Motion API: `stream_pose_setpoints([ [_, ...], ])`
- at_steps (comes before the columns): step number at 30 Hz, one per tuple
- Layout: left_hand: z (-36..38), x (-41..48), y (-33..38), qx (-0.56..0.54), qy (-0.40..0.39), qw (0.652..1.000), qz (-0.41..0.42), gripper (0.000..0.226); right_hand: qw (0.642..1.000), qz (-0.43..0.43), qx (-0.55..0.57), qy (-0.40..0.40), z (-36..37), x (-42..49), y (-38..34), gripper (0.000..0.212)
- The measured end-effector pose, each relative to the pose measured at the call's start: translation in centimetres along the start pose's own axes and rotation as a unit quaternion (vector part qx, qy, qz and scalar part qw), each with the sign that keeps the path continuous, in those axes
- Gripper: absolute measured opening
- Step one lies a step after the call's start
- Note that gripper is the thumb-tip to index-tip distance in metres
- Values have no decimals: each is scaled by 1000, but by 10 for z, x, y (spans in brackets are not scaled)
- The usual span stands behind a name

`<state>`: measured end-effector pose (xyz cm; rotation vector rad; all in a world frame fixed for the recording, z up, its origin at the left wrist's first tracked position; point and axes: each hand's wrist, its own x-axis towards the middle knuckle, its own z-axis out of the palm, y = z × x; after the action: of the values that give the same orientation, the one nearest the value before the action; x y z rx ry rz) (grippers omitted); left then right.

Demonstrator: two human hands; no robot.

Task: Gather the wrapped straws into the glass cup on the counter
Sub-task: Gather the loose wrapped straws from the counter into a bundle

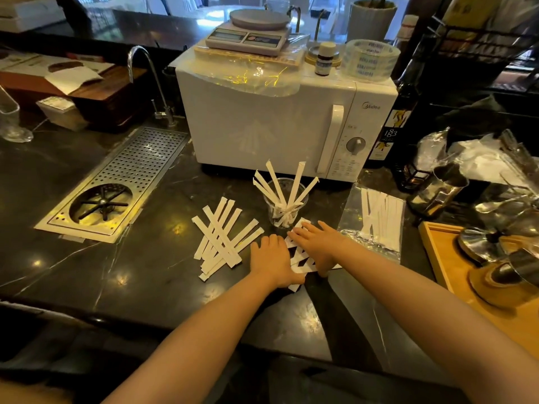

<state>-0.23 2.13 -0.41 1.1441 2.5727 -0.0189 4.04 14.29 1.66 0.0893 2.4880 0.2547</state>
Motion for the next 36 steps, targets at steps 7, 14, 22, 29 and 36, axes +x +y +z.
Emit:
stream_pose_setpoints([
  [7, -3, 0, 1, 12, -1, 1000, 5, 77, 999, 1, -20, 51, 1, -2, -1, 91],
  [14, -6, -2, -1, 1, -10, 1000, 25, 63, 998, 36, -4, 57, 7, -6, 0, 72],
  [22, -7, -6, 0, 35, -17, 997, 65, 45, 997, 51, 5, 54, 12, -20, -3, 49],
  [29, 0, -11, 2, 97, -6, 987, 129, 33, 995, 72, 13, 60, 20, -33, -11, 34],
  [36, 14, -16, 1, 127, -10, 982, 143, 30, 994, 87, 36, 61, 29, -38, -21, 32],
])
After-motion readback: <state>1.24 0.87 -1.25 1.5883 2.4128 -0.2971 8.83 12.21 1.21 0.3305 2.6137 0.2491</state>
